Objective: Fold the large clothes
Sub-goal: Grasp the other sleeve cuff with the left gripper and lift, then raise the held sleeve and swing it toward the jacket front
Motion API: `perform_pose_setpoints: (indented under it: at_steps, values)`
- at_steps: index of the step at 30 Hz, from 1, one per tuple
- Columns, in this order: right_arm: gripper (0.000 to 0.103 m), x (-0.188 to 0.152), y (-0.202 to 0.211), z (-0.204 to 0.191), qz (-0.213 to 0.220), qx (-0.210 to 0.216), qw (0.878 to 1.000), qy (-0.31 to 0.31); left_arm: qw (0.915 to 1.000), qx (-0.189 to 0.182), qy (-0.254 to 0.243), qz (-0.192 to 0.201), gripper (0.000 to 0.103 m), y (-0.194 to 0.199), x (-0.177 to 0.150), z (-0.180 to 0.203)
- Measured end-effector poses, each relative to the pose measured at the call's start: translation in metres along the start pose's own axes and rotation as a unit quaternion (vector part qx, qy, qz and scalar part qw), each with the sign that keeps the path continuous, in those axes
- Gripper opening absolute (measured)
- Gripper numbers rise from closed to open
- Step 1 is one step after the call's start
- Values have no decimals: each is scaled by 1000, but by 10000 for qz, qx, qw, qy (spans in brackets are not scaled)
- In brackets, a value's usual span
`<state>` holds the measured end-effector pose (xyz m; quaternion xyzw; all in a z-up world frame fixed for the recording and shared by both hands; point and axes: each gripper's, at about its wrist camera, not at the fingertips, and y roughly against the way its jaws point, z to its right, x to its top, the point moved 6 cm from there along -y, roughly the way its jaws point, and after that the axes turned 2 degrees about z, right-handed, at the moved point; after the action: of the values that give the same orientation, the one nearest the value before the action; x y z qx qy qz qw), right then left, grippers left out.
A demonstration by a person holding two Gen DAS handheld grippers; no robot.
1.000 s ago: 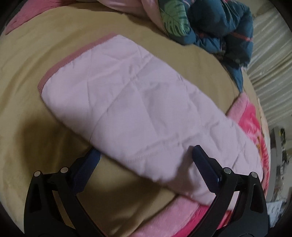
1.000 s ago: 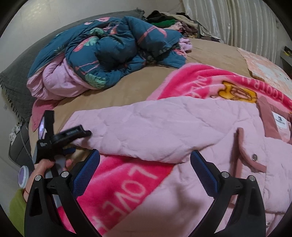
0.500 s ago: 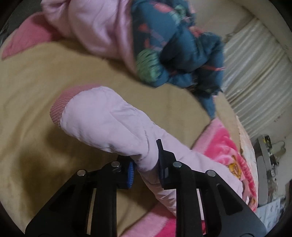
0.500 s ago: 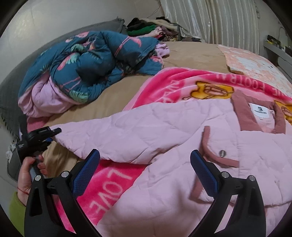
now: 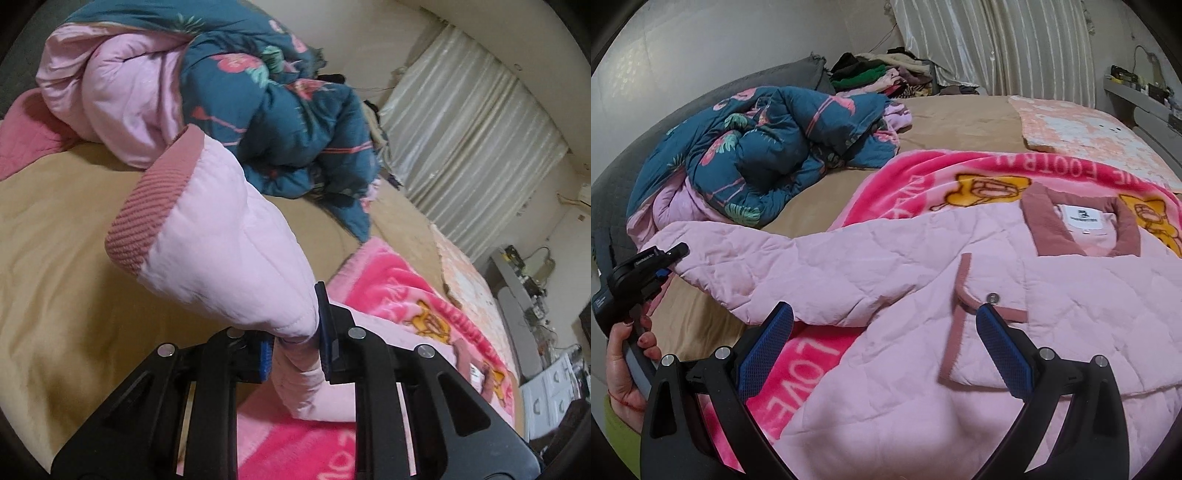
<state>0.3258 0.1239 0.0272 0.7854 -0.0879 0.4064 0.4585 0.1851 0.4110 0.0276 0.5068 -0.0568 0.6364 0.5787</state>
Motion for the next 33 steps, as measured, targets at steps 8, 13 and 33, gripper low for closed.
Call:
perform_pose_setpoints:
  at_steps: [8, 13, 33]
  values:
    - [99, -1, 32, 14, 249, -164, 9996, -27, 9982, -498, -293, 136, 12, 34, -8, 36]
    - [99, -9, 52, 28, 312, -250, 9991, -169, 9949, -772, -611, 219, 12, 52, -14, 60]
    - [99, -41, 140, 116, 622, -750, 9918, -832, 9908, -1048, -837, 170, 12, 79, -35, 114]
